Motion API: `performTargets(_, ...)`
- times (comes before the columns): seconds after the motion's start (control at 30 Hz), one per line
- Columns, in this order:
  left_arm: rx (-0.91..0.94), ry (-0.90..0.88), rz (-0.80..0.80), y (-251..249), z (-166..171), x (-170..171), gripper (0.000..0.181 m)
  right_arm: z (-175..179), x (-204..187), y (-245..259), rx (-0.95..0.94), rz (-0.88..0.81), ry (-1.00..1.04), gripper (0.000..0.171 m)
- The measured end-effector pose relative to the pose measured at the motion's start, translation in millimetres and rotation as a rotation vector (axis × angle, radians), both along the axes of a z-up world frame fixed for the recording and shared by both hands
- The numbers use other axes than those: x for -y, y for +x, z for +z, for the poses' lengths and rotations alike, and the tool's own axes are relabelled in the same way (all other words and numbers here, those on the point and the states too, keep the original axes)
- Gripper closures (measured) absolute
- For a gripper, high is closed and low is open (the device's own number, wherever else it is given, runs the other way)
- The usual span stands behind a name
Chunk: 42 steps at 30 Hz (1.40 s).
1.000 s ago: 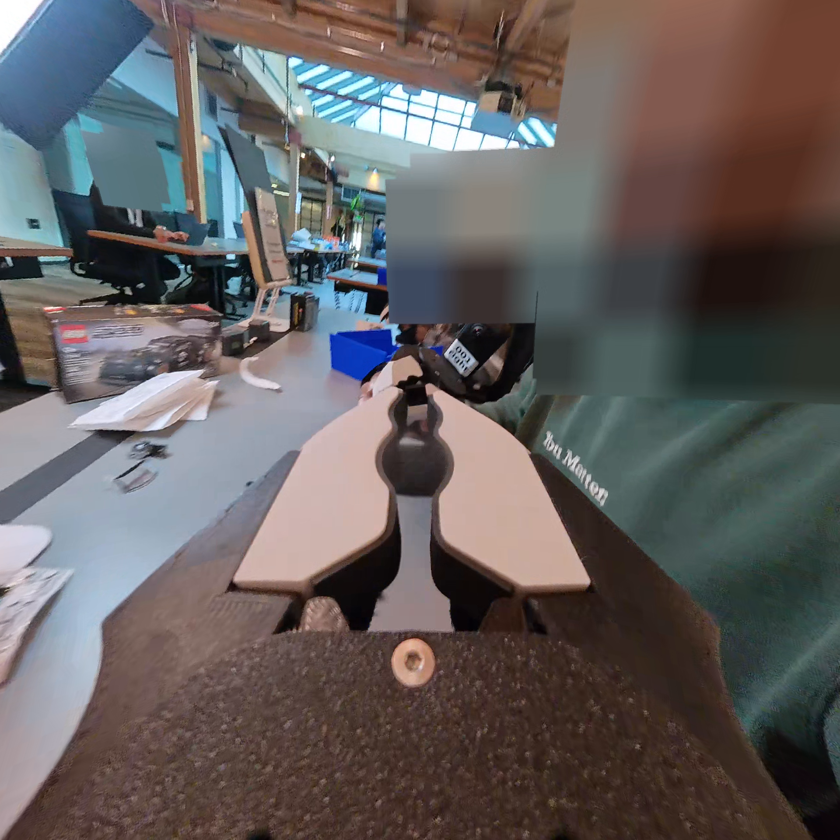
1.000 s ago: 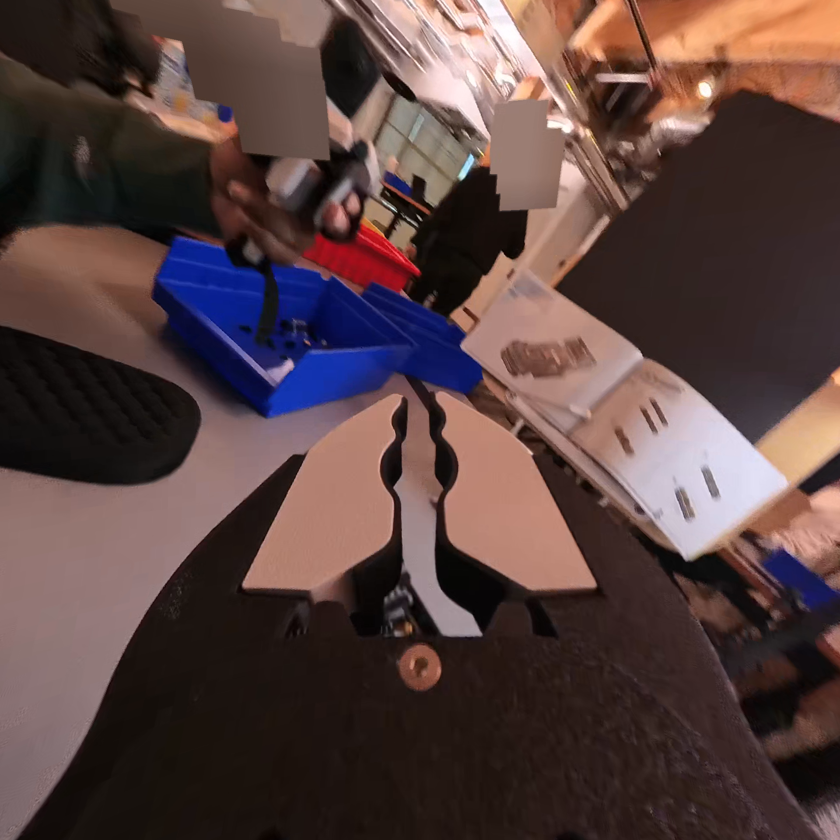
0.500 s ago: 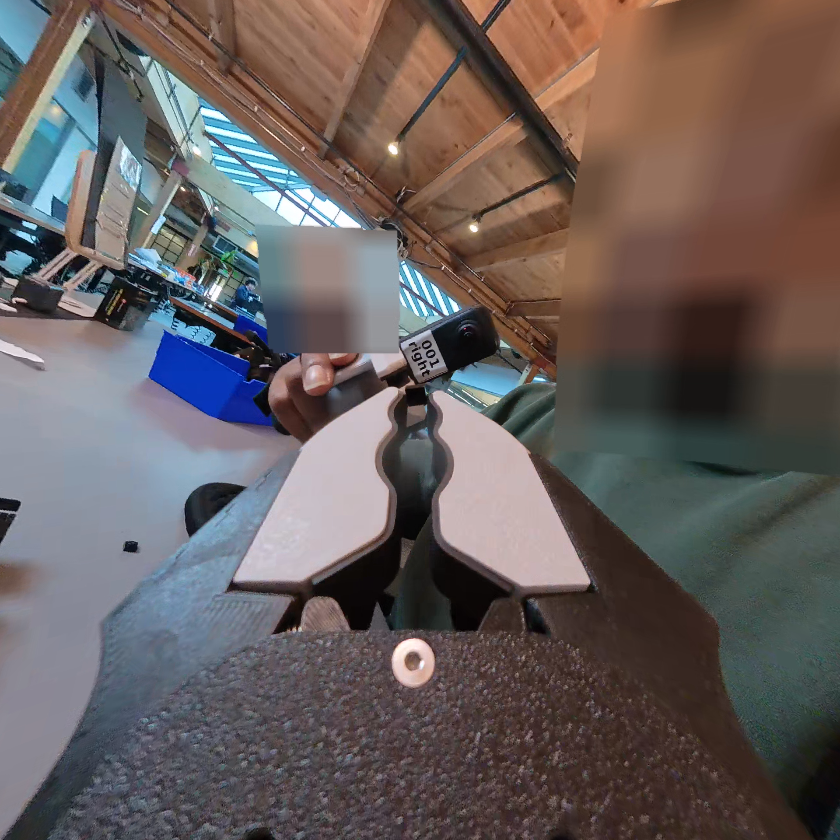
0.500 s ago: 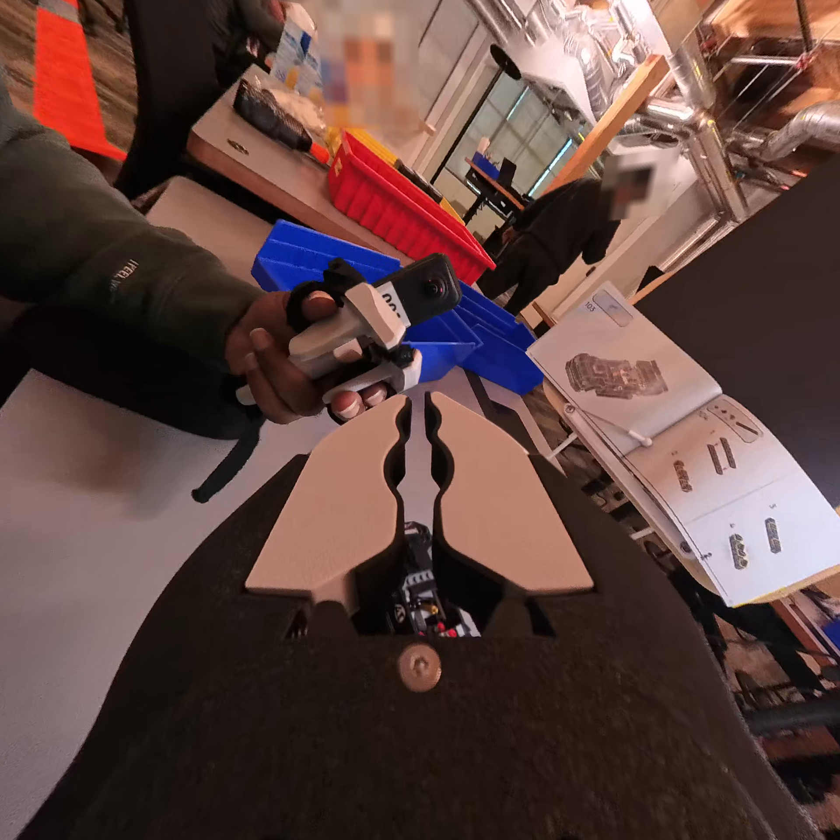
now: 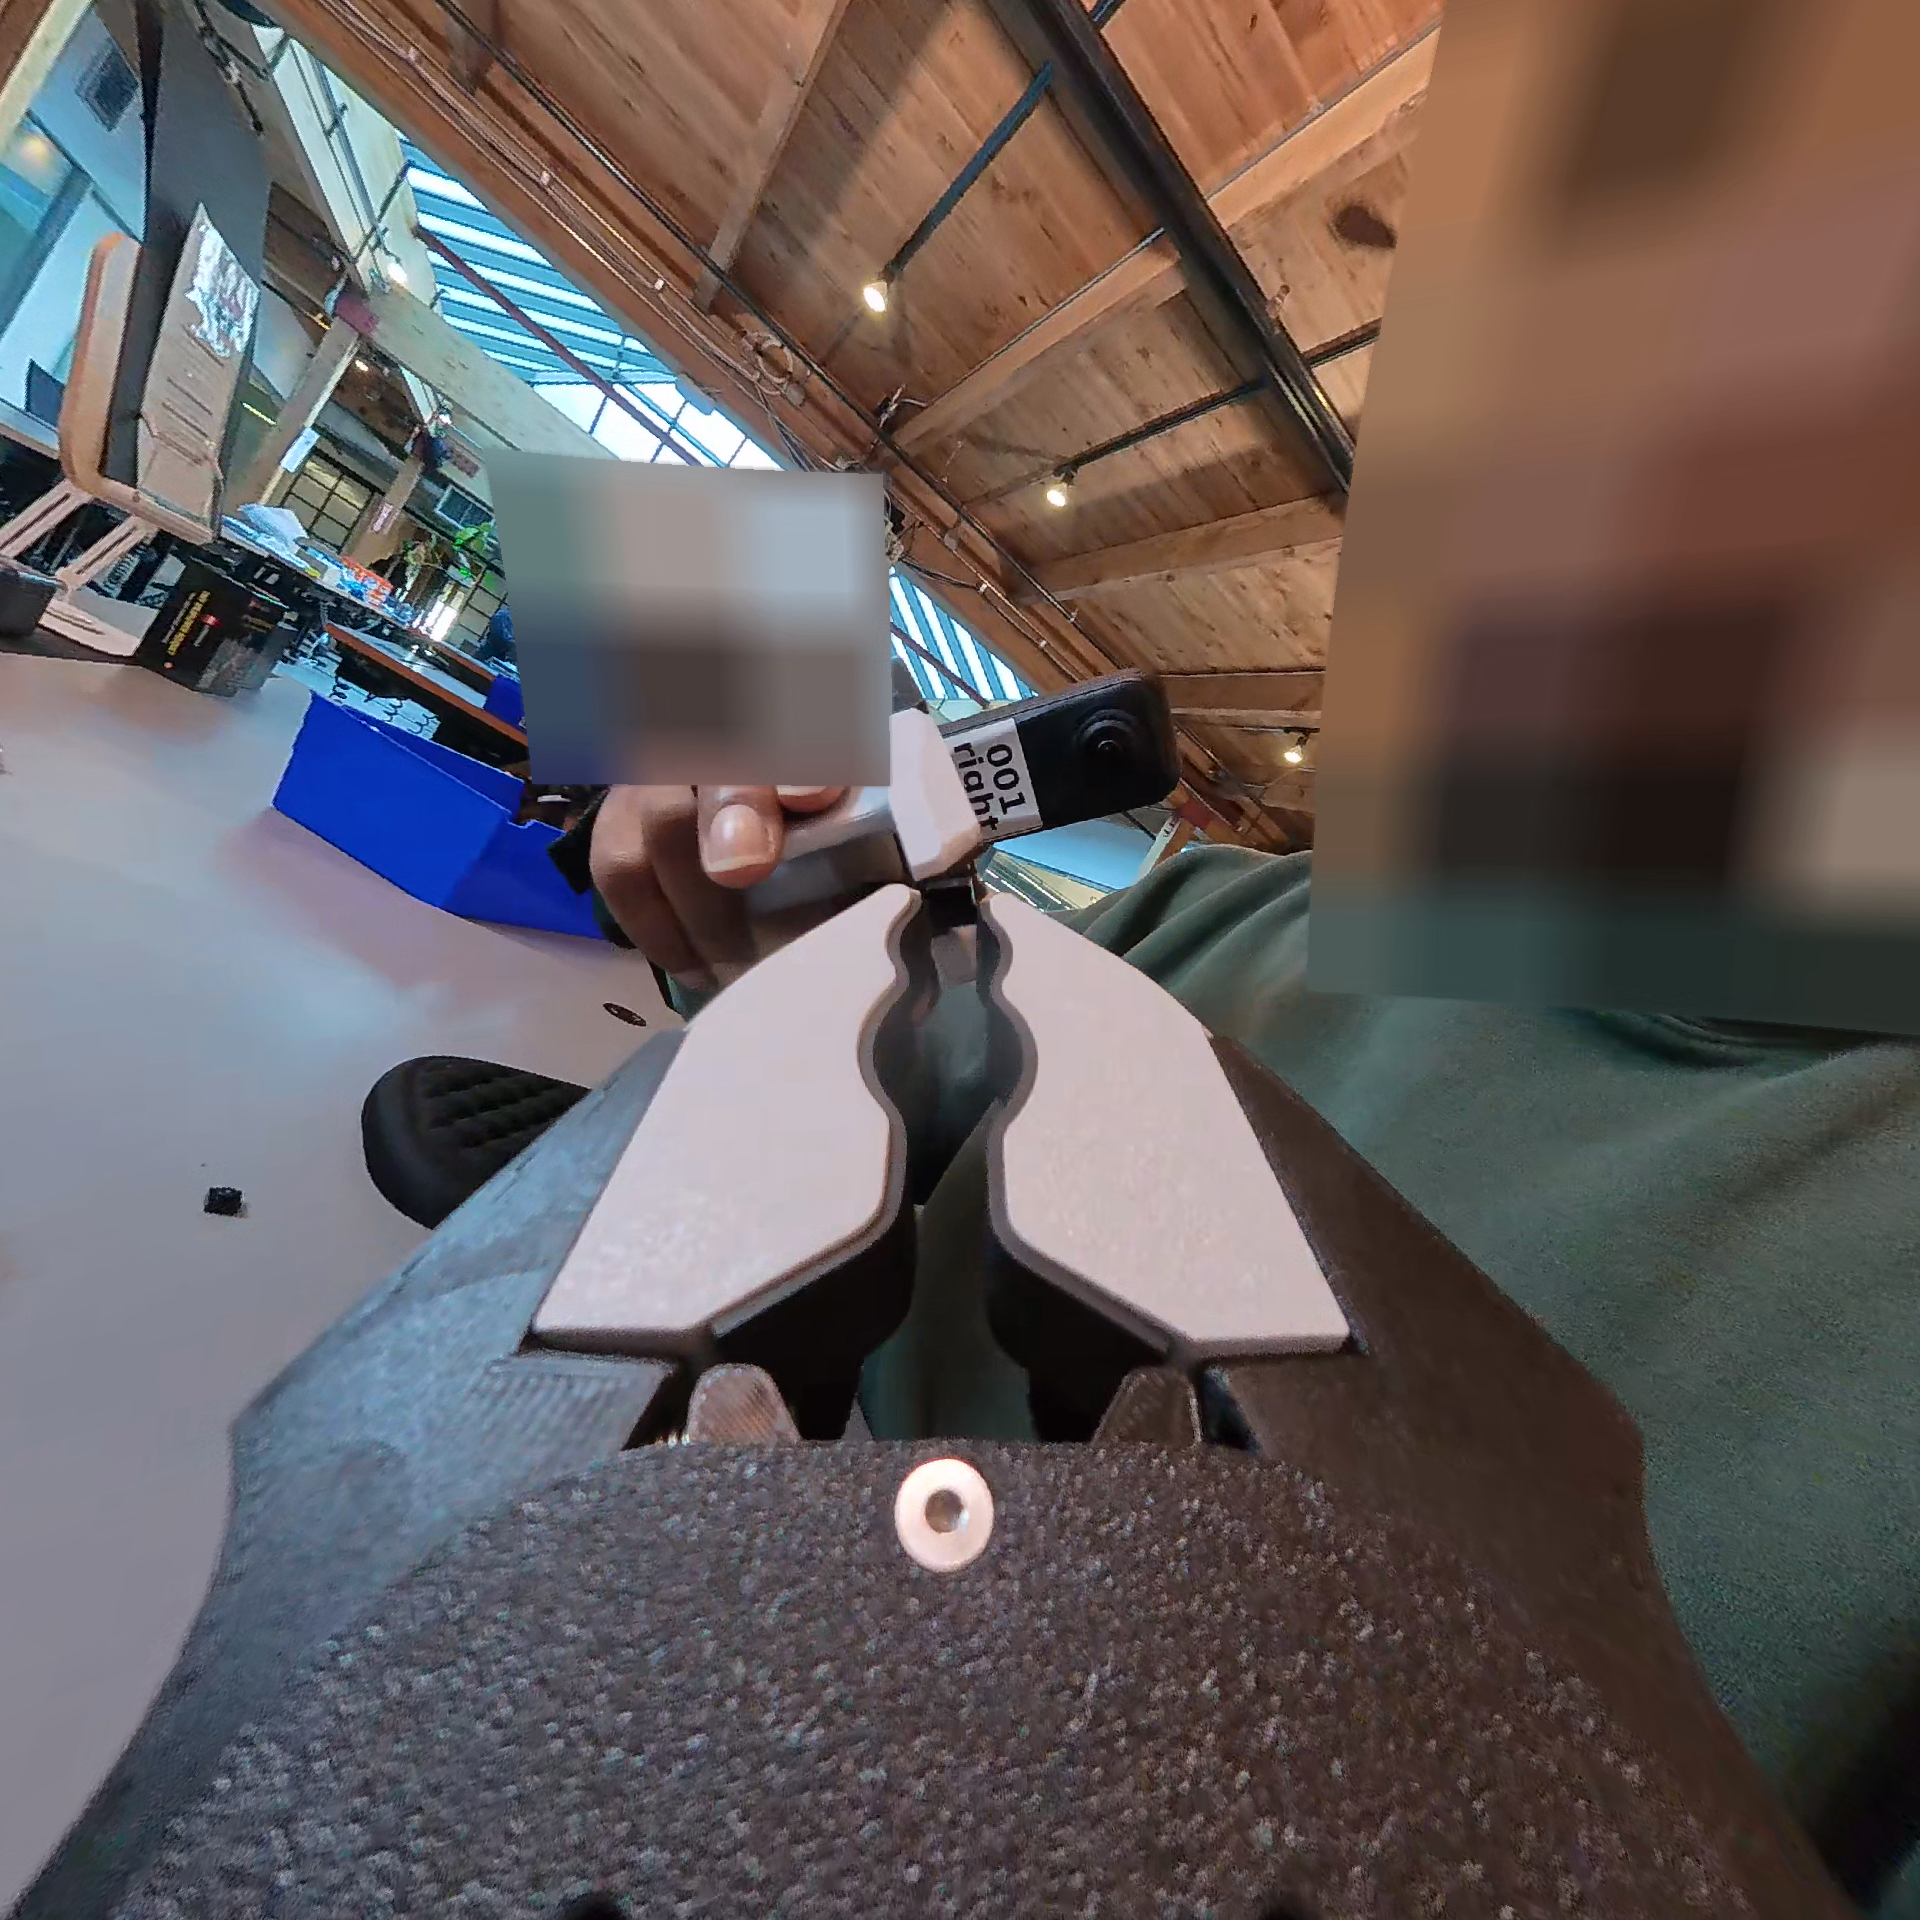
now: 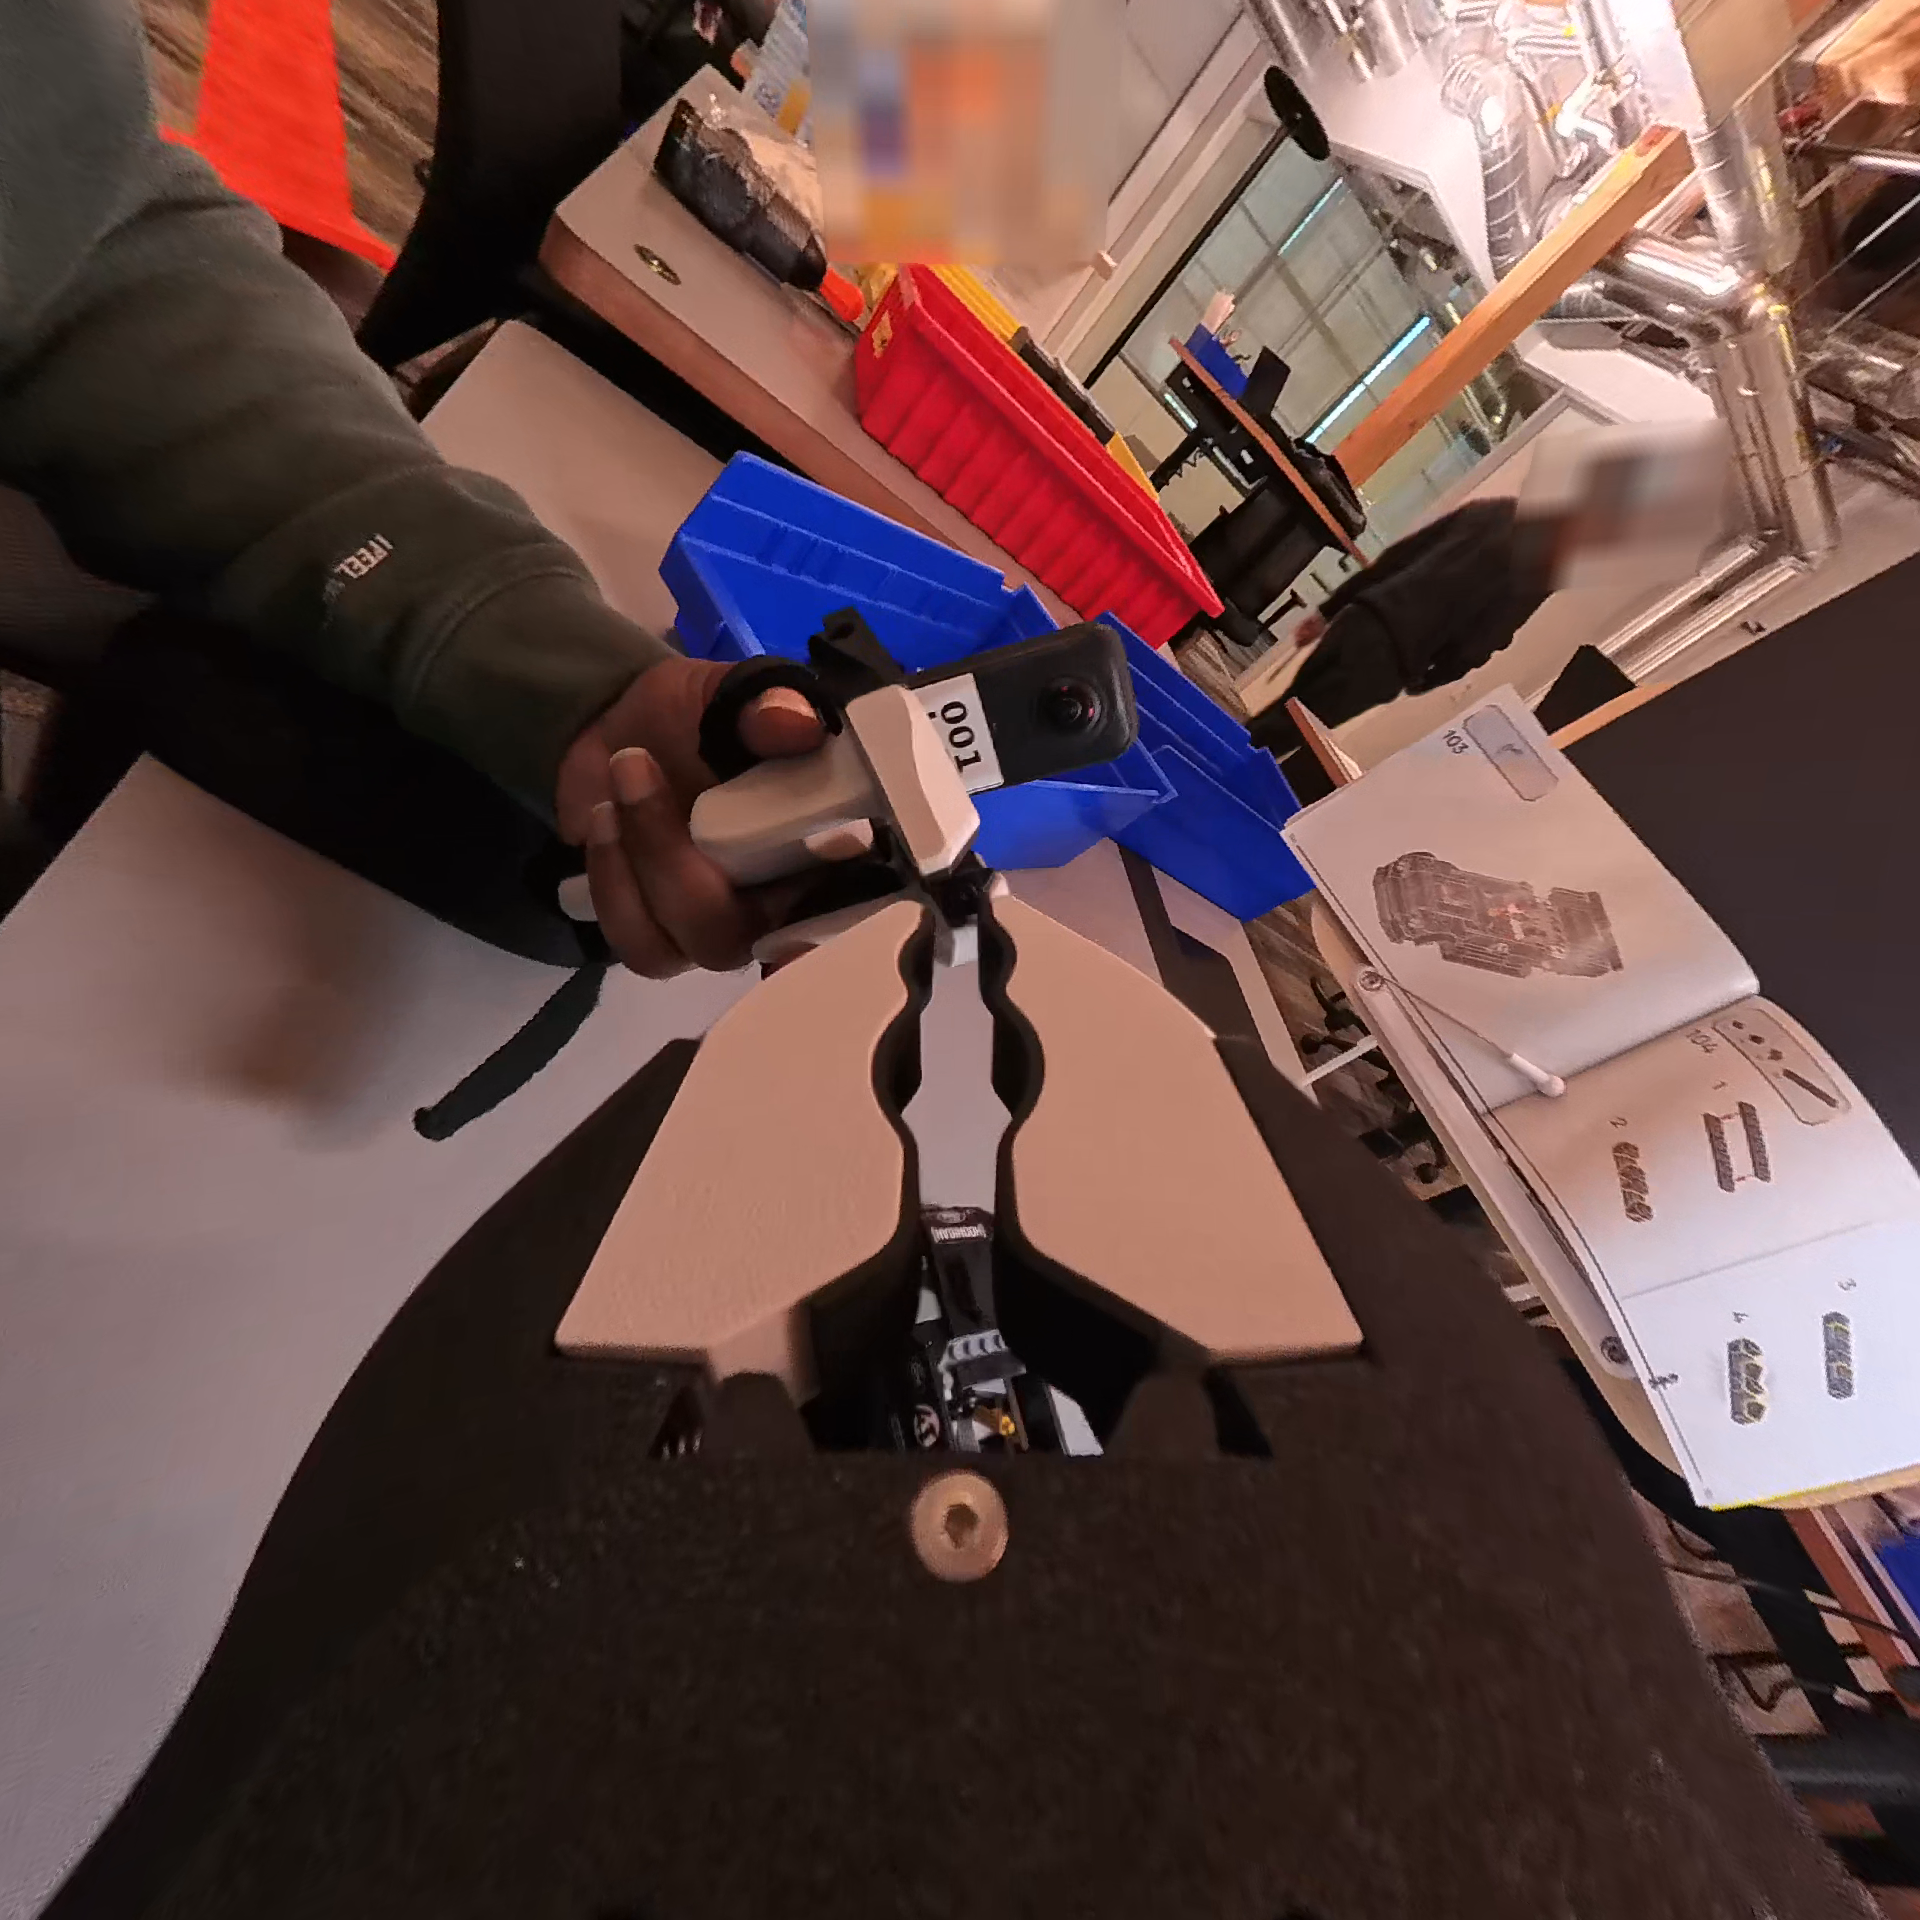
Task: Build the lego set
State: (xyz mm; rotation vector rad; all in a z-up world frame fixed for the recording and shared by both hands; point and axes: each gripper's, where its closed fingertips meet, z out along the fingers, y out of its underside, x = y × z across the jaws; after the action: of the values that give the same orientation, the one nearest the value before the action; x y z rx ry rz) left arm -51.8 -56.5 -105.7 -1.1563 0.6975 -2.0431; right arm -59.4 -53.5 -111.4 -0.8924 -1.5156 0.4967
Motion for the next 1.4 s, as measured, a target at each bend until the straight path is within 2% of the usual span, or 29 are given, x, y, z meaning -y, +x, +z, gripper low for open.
performTargets(0.7,-0.065,0.032,-0.008,-1,-10,6,0.172,-9,6,-2,0.109,0.066,0.015,0.166)
performTargets(0.8,-0.077,0.061,0.093,-8,-5,-4,0.164,-11,-4,7,0.134,0.021,-0.058,0.166)
performTargets(0.87,-0.116,0.109,0.243,-19,-3,-17,0.165,-26,-22,19,0.228,-0.06,-0.145,0.166)
performTargets(1.0,-0.274,0.295,0.586,-42,-1,-40,0.172,-82,-58,46,0.47,-0.227,-0.328,0.166)
performTargets(1.1,-0.335,0.389,0.758,-57,5,-48,0.175,-127,-62,55,0.622,-0.264,-0.478,0.166)
performTargets(1.23,-0.377,0.458,0.847,-65,8,-47,0.177,-161,-54,52,0.758,-0.256,-0.554,0.166)
performTargets(1.4,-0.424,0.5,0.87,-67,4,-46,0.177,-176,-44,44,0.869,-0.218,-0.589,0.165)
